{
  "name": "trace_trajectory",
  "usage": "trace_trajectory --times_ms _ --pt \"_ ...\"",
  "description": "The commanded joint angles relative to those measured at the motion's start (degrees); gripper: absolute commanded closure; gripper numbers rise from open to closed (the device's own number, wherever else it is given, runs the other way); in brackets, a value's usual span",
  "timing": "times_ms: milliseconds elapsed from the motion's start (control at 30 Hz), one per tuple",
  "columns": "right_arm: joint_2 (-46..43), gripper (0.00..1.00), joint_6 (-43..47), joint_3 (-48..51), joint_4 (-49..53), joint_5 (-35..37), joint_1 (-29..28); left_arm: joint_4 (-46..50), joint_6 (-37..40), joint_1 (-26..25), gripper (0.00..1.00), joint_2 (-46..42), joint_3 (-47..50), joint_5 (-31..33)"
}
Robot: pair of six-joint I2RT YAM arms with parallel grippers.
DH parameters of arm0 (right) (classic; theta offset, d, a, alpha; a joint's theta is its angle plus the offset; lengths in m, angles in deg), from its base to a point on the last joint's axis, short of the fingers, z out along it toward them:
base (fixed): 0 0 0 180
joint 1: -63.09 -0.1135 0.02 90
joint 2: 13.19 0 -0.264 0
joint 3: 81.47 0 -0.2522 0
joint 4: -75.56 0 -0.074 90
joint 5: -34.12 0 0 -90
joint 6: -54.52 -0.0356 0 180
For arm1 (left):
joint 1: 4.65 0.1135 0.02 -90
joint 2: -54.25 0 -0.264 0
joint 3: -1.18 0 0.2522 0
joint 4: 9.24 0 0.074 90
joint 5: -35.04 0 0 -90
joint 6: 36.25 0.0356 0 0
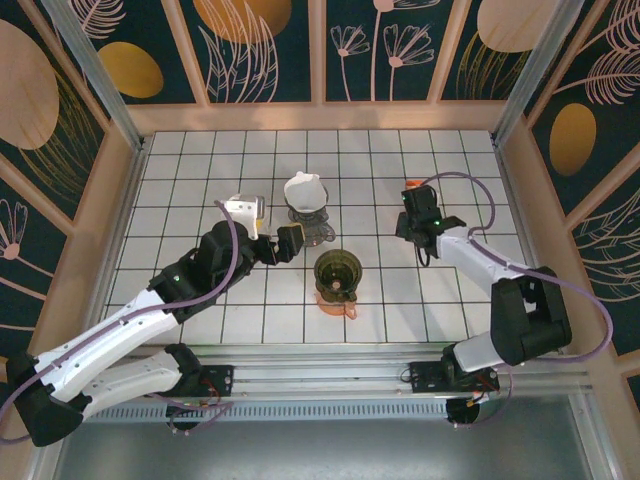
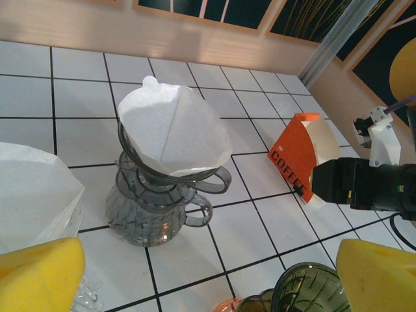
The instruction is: Place the coffee filter in the dripper
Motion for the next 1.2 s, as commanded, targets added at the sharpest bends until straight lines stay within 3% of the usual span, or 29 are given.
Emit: trace_trajectory --times_ms 0,367,1000,1167 --pt "1.5 0.53 1.0 -2.4 0.4 3.8 -0.1 -0.6 1.1 -0.3 0.01 -0.3 0.7 0.9" --pt "1.7 0.65 0.9 -2.4 0.5 6.2 -0.2 -0.6 1.1 -0.3 0.01 0.1 0.5 1.0" --pt "-1.1 1.00 0.9 -1.7 0.2 8.3 -0.7 -0.4 1.0 -0.4 0.01 0.3 0.2 0.4" --pt "-4.0 1.00 1.4 -1.5 0.0 10.7 -2.2 -0.3 0.8 -0.4 0.01 0.4 0.1 0.5"
